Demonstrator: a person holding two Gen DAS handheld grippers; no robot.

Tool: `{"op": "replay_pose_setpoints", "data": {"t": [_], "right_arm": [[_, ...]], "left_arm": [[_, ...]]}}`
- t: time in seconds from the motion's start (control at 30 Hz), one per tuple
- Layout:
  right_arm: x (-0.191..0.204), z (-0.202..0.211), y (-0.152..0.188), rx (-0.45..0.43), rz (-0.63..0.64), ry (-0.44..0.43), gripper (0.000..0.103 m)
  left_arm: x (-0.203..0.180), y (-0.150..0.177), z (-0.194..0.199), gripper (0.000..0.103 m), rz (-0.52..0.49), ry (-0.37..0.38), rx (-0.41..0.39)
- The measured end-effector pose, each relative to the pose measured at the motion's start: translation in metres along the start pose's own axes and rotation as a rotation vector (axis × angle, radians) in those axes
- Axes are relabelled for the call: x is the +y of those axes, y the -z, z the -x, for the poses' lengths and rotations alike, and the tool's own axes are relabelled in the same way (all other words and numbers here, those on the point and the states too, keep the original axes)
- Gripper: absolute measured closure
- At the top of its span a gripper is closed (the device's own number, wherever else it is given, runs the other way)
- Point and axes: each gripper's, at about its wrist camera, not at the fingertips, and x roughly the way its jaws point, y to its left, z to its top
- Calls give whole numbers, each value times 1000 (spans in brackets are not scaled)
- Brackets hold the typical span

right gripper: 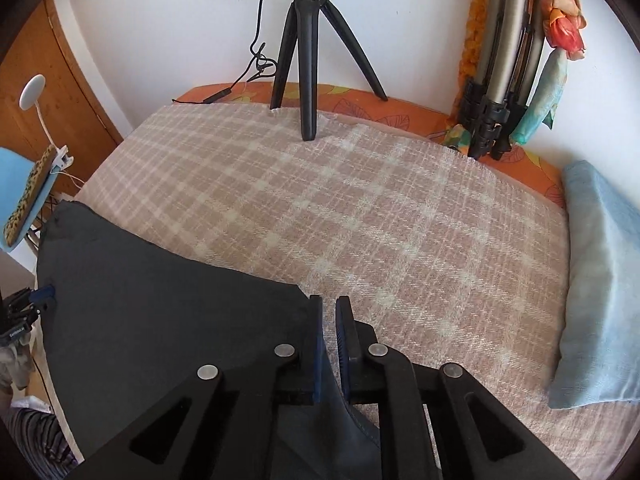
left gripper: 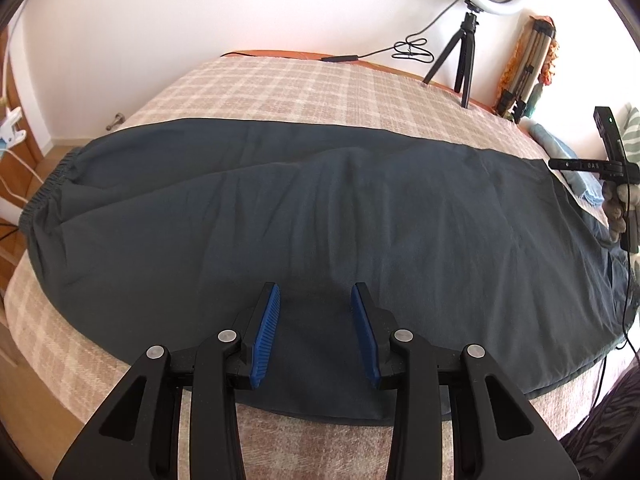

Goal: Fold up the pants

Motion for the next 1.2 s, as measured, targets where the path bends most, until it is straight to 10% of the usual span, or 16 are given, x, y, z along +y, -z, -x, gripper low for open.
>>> {"op": "replay_pose_setpoints", "data": {"t": [0.17,0.57,1.0,1.2], "right_arm": [[11,22,1,-50,-21,-8,66],[78,52,7,-99,1,-75,49],[148,61,2,-98,81,-104,48],[174,52,-9,-88,99,-126,47]], "left_arm": [[56,-1,33,46,191,-23,-95],[220,10,42,35,729,16,-135],[248,-8,8,35,725,-62,-154],[240,-12,2,54,638,-141,-161]]}}
